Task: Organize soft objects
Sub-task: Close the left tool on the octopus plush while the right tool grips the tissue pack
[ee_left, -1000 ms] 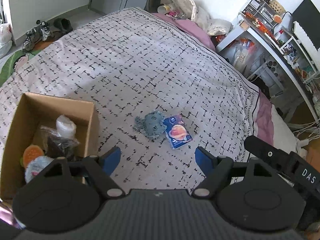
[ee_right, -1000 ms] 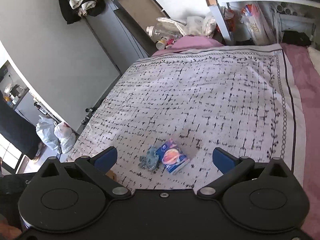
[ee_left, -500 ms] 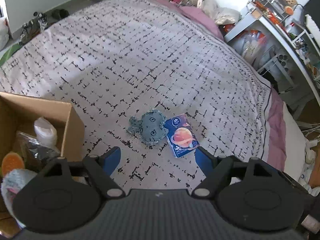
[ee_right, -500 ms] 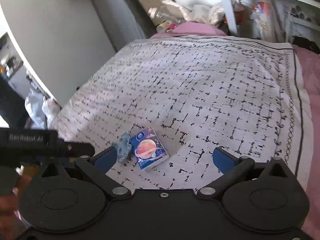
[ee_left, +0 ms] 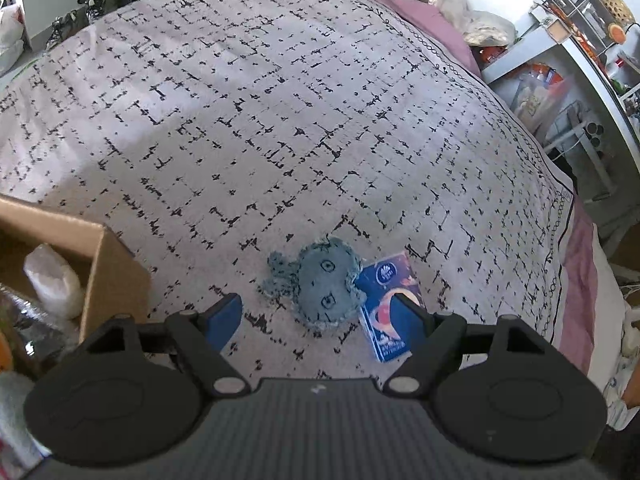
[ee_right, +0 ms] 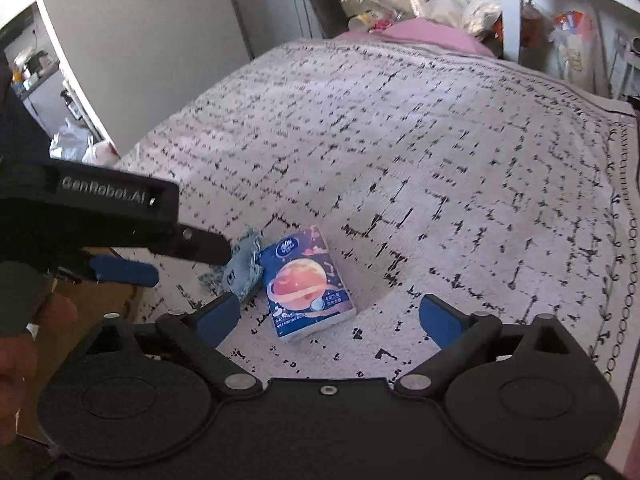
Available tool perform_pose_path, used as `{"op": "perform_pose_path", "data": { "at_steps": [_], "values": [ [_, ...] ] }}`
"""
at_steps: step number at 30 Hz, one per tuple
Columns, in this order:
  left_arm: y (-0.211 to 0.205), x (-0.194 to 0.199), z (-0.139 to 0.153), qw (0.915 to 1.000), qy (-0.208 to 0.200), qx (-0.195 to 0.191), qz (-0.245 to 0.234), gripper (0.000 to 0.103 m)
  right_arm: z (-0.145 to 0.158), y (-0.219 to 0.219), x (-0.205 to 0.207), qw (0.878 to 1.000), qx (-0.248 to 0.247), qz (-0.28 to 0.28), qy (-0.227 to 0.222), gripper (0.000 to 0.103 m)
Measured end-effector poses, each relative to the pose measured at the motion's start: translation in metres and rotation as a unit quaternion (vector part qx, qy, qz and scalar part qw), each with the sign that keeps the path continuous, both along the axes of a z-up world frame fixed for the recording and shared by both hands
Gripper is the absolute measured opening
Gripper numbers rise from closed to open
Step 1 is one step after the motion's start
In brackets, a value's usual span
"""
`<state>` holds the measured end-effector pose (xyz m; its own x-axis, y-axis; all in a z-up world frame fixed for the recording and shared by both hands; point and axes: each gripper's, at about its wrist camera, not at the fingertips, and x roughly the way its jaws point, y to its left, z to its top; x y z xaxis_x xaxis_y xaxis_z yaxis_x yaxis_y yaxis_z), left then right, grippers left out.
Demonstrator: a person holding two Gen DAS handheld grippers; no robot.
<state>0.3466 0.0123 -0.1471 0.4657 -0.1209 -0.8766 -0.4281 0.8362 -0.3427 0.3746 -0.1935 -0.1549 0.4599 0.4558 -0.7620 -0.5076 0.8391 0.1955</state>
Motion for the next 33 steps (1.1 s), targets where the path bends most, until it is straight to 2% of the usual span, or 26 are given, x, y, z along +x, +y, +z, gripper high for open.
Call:
{"op": "perform_pose_path", "data": {
  "at_steps": [7, 10, 13, 16, 17, 20, 21, 33],
  "values": [
    [0.001, 0.015, -0.02, 0.9998, 0.006, -0.015, -0.007, 0.076, -0.016, 0.009, 0.008, 1.0, -0.013, 0.01, 0.01, 0.086],
    [-0.001, 0.02, -0.027, 0.9997, 0.008, -0.015, -0.016, 0.07, -0.022, 0.013, 0.009, 1.0, -0.019, 0.016, 0.012, 0.086],
    [-0.002, 0.022, -0.036, 0.9993, 0.009, -0.032, -0.016, 0.062, -0.027, 0.017, 0.01, 0.999, -0.028, 0.019, 0.008, 0.08],
    [-0.004, 0.023, -0.041, 0.9994, 0.004, -0.032, -0.014, 0.053, -0.027, 0.021, 0.009, 0.999, -0.034, 0.026, -0.006, 0.074],
    [-0.005, 0.022, -0.041, 0.9994, -0.001, -0.032, -0.016, 0.045, -0.028, 0.023, 0.009, 0.999, -0.038, 0.028, -0.011, 0.073],
    [-0.008, 0.022, -0.04, 0.9992, -0.009, -0.029, -0.027, 0.032, -0.027, 0.028, 0.003, 0.997, -0.048, 0.05, -0.025, 0.055],
    [-0.008, 0.022, -0.039, 0.9991, -0.012, -0.027, -0.03, 0.03, -0.026, 0.029, 0.003, 0.997, -0.045, 0.053, -0.024, 0.052],
    [-0.009, -0.01, -0.021, 0.9983, -0.043, -0.027, -0.027, 0.026, -0.014, 0.01, 0.0, 1.0, -0.019, 0.025, 0.0, 0.047]
  ]
}}
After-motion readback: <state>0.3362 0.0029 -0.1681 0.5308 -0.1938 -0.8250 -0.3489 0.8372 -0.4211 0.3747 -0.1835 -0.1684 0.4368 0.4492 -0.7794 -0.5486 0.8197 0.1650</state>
